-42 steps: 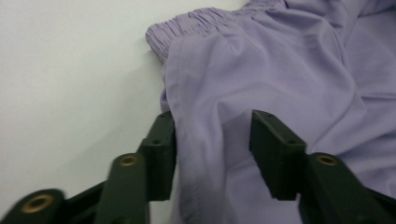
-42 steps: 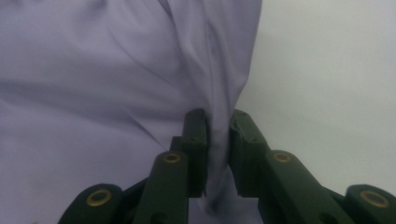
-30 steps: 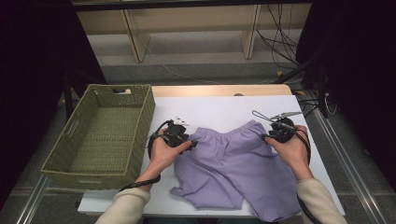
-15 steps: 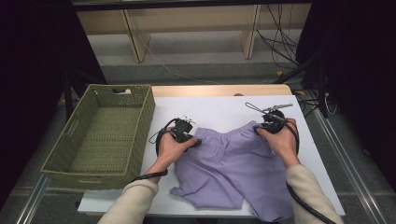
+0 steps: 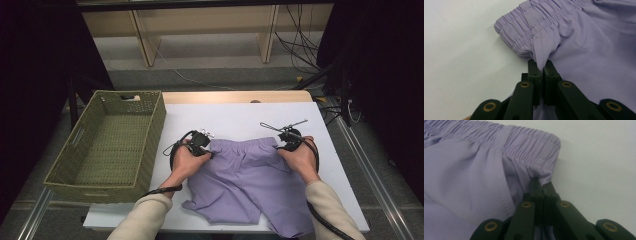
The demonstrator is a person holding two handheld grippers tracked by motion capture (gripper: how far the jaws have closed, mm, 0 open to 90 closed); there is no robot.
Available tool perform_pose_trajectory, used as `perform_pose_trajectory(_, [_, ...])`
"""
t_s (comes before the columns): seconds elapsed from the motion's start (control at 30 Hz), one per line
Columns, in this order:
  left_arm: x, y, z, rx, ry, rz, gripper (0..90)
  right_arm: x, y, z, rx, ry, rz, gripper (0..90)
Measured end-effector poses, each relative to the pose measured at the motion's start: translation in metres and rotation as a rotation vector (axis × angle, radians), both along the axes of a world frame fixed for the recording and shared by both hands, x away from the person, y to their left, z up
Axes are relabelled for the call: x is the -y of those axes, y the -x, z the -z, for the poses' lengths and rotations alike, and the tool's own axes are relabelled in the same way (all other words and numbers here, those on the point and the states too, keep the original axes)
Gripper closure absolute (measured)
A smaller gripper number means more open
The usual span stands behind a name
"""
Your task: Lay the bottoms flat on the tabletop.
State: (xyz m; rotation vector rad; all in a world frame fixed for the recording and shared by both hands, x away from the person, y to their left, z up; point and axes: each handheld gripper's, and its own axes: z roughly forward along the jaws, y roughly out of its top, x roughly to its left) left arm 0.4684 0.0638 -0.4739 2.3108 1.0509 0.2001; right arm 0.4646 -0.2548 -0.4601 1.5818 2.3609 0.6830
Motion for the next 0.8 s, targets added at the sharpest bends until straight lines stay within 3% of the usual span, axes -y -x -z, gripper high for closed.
perform_pose_trajectory(0.17, [-0.003, 0.001, -0.004, 0.018, 0.022, -0.010, 87.5, 0.000, 0.000, -0.004, 0.024, -0.017, 0.021, 90.0])
perform_pose_trajectory(0.4, [-0.010, -0.002, -0.018, 0.085, 0.061, -0.061, 87.7, -0.001, -0.003, -0.020, 0.126, -0.046, 0.037, 90.0])
perform_pose_trajectory(0.67, [-0.015, -0.010, -0.034, 0.160, 0.076, -0.109, 87.6, -0.010, -0.013, -0.035, 0.227, -0.058, 0.032, 90.0])
perform_pose_trajectory(0.8, [-0.015, -0.016, -0.038, 0.168, 0.078, -0.120, 87.6, -0.014, -0.019, -0.039, 0.239, -0.056, 0.029, 90.0])
